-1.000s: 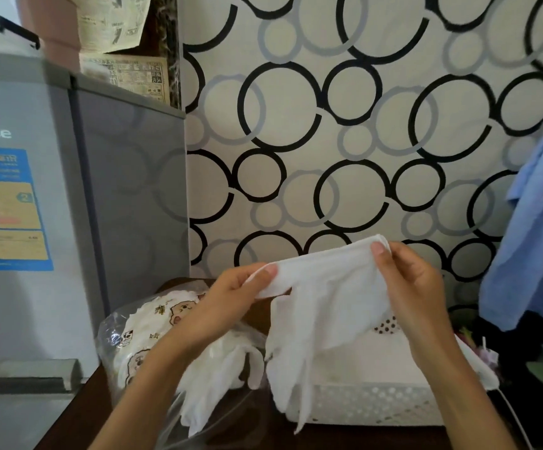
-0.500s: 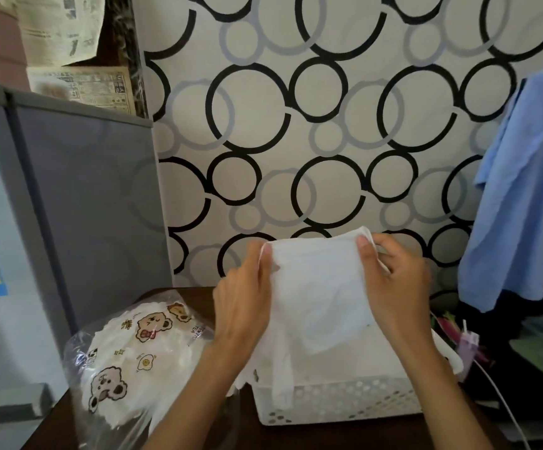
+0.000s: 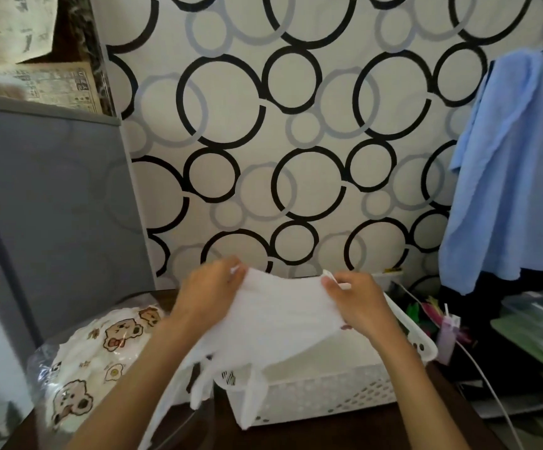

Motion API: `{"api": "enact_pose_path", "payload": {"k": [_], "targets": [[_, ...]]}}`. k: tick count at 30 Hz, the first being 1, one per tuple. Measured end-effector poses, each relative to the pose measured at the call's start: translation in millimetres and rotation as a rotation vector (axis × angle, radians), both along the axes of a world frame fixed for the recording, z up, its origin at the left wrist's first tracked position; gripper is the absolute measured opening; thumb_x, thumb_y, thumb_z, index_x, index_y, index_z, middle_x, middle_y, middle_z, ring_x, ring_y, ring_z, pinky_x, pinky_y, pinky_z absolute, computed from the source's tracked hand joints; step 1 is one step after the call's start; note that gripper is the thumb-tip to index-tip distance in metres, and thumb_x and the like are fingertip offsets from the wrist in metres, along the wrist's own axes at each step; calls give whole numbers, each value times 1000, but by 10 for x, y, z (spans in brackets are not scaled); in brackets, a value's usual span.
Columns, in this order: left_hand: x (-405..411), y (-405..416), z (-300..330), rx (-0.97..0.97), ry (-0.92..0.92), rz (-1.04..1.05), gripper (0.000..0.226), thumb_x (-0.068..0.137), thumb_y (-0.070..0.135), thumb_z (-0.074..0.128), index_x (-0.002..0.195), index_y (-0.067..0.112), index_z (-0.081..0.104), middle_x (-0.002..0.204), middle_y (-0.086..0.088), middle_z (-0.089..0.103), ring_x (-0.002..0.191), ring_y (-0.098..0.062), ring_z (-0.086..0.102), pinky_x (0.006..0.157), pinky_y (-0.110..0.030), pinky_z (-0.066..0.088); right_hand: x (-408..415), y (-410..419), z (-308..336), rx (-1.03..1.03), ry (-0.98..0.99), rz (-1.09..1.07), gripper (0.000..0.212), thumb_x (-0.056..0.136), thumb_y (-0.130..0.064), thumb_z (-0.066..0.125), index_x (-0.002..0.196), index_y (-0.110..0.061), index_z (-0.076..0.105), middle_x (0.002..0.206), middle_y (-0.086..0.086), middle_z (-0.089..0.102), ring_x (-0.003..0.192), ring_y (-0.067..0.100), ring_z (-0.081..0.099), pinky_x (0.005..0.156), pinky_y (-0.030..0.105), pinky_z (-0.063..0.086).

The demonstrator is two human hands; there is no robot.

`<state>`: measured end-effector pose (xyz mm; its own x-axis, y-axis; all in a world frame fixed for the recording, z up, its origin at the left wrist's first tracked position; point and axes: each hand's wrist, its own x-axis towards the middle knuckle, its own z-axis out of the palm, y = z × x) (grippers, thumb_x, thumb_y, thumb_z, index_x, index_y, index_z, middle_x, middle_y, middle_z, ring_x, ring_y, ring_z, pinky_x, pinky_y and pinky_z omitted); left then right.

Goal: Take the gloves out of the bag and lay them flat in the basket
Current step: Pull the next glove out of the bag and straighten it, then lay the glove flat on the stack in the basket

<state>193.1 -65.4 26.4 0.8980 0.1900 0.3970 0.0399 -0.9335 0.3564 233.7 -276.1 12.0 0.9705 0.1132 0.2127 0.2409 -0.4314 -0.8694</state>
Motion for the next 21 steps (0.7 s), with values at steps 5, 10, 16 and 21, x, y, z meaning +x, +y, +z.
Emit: {"api": "enact_pose_path", "payload": {"k": [5,10,16,21], "targets": [[396,-182,-323,153,141,-46,32,101,39,37,105,19,61,97,-2,67,90,-20,60,71,-31,42,192,-223,-229,-267,26,-163,33,96,-32,51,122,-14,61,120,7,61,58,8,52,49,20,48],[555,-299,-390,396,99,-41,31,98,47,43,109,23,61,97,1,65,85,-16,59,72,-27,42,228,-290,-283,-393,-8,-250,32,96,-35,50,118,-16,63,111,8,66,66,19,62,64,29,53],[549,-285,-370,444,-2,-105,30,97,46,47,116,25,54,103,6,66,89,-13,63,76,-28,51,209,-286,-286,-430,-28,-301,29,96,-36,50,114,-17,64,111,8,66,101,27,61,84,35,47],[336,-199,-183,155,-148,-103,22,99,31,48,118,27,58,112,7,66,93,-10,64,79,-32,55,164,-318,-189,-438,-36,-297,33,93,-38,55,120,-19,60,115,7,65,107,26,59,82,32,45]]}}
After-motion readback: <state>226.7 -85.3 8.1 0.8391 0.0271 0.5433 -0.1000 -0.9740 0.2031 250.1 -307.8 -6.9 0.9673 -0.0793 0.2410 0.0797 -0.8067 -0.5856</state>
